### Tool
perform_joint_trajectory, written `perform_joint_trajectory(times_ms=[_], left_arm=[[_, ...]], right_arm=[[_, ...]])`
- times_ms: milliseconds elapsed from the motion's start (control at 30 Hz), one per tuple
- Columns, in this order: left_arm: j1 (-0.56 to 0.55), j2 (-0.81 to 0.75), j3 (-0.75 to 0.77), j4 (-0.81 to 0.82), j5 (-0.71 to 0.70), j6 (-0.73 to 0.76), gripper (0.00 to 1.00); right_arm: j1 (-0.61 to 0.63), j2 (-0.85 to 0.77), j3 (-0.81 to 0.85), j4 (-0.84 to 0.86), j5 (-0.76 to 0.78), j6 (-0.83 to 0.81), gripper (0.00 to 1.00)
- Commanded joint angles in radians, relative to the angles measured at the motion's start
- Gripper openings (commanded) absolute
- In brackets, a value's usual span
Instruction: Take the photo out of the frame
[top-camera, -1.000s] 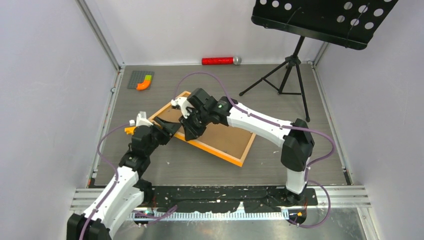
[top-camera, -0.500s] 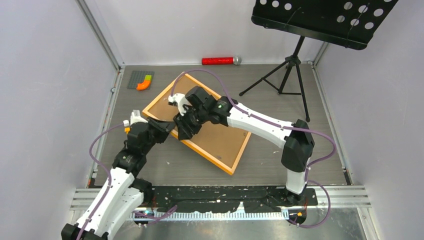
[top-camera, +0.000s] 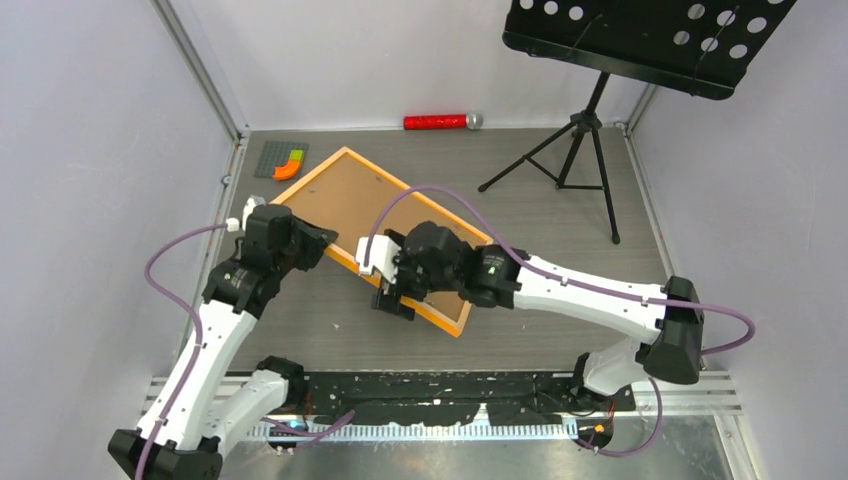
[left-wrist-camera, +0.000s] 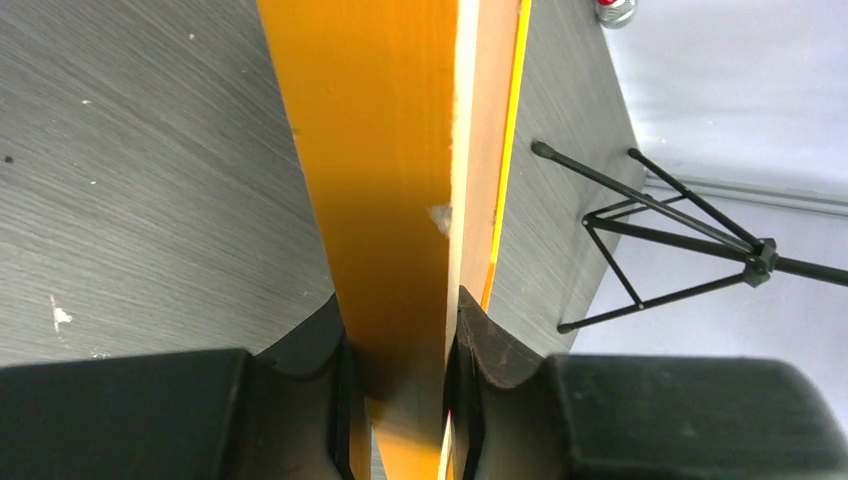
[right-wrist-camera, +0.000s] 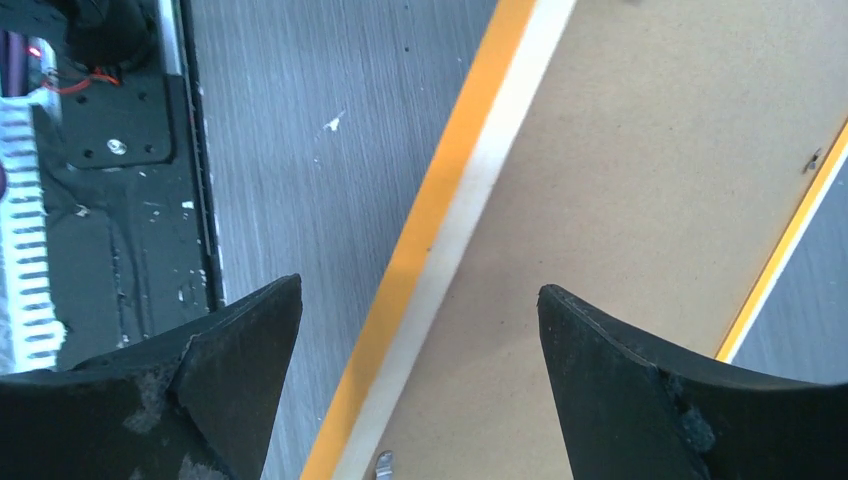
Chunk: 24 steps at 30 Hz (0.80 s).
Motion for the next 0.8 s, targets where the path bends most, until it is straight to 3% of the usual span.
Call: perform_joint_trajectory(times_ms=[0, 133, 233, 300, 367, 400, 467, 533, 633, 767], left_arm=[[0.005, 0.063, 0.074, -0.141, -0.112, 0.103, 0.00], [0.004, 0.095, 0.120, -0.157, -0.101, 0.112, 0.00], [0.004, 0.083, 0.120, -0.153, -0.104, 0.114, 0.00], [0.005, 0.068, 0.106, -0.140, -0.111, 0.109, 0.00], [0.004, 0.053, 0.086, -0.118, -0.102, 0.105, 0.00], [0.004, 0.047, 0.079, -0.106, -0.099, 0.103, 0.05], [0.004, 0.039, 0.071, -0.093, -0.091, 0.104, 0.19], [0.004, 0.031, 0.061, -0.069, -0.068, 0.114, 0.39], [0.004, 0.007, 0.027, -0.003, -0.016, 0.124, 0.72], [0.004, -0.052, -0.008, 0.071, 0.046, 0.142, 0.97]], right_arm=[[0.045, 0.005, -0.017, 0.058, 0.192, -0.090, 0.93], [0.099, 0.040, -0.008, 0.052, 0.294, -0.069, 0.93], [0.126, 0.101, 0.034, 0.023, 0.496, -0.021, 0.89], [0.137, 0.145, 0.058, 0.010, 0.582, -0.010, 0.82], [0.147, 0.175, 0.077, -0.002, 0.618, 0.004, 0.61], [0.150, 0.187, 0.086, -0.002, 0.628, 0.006, 0.44], [0.160, 0.190, 0.099, 0.002, 0.639, 0.011, 0.25], [0.166, 0.188, 0.119, 0.004, 0.643, 0.027, 0.13], [0.165, 0.184, 0.172, 0.005, 0.664, 0.042, 0.06], [0.165, 0.196, 0.268, -0.007, 0.734, 0.053, 0.05]])
